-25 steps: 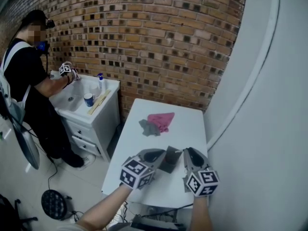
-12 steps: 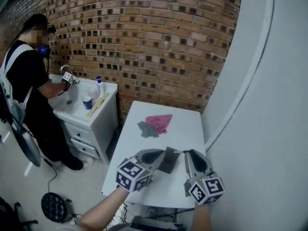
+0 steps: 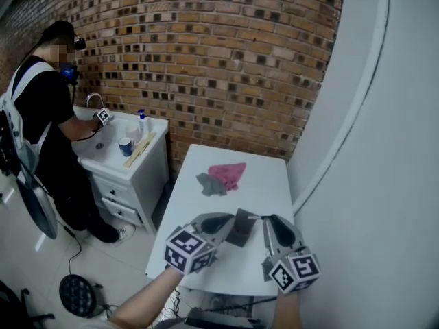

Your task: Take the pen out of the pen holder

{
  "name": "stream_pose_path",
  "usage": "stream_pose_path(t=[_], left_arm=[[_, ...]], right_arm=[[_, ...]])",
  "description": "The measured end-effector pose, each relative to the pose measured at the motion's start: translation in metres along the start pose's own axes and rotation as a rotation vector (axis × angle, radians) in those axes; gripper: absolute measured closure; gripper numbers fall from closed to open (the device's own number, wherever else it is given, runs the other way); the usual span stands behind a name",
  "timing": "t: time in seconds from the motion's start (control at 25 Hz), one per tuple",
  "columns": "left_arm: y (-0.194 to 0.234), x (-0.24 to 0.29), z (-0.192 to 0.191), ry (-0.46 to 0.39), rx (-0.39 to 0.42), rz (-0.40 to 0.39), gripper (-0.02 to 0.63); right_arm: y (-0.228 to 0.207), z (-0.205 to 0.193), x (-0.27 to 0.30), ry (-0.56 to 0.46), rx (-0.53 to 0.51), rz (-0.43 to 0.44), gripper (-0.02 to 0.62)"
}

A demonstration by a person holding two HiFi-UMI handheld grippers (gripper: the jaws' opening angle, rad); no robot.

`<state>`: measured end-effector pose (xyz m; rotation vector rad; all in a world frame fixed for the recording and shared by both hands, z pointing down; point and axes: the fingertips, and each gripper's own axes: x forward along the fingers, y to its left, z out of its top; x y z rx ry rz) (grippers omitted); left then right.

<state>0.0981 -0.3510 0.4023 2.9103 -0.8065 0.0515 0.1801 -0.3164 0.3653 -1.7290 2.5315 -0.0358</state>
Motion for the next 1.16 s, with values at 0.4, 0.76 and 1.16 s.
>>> stream_pose_path(t=[0.4, 0.76, 1.16], left_arm=[[-0.0033, -0.0027, 0.0025, -0.003, 0.009, 0.006, 0.598], [-0.0065, -0.0022, 0.0025, -0.005, 0.01, 0.009, 0.598], [-0.009, -0.0017, -0.001, -0.002, 0.016, 0.013, 0.598]], right_arm=[[0.0028, -0.0017, -0.0022, -0.007, -0.008, 0.005, 0.539], [0.003, 0.0001, -0.0056, -0.013, -0.01, 0.011, 0.54], [0.0029, -0.0009, -0.0091, -0.006, -0.002, 0.004, 0.54]])
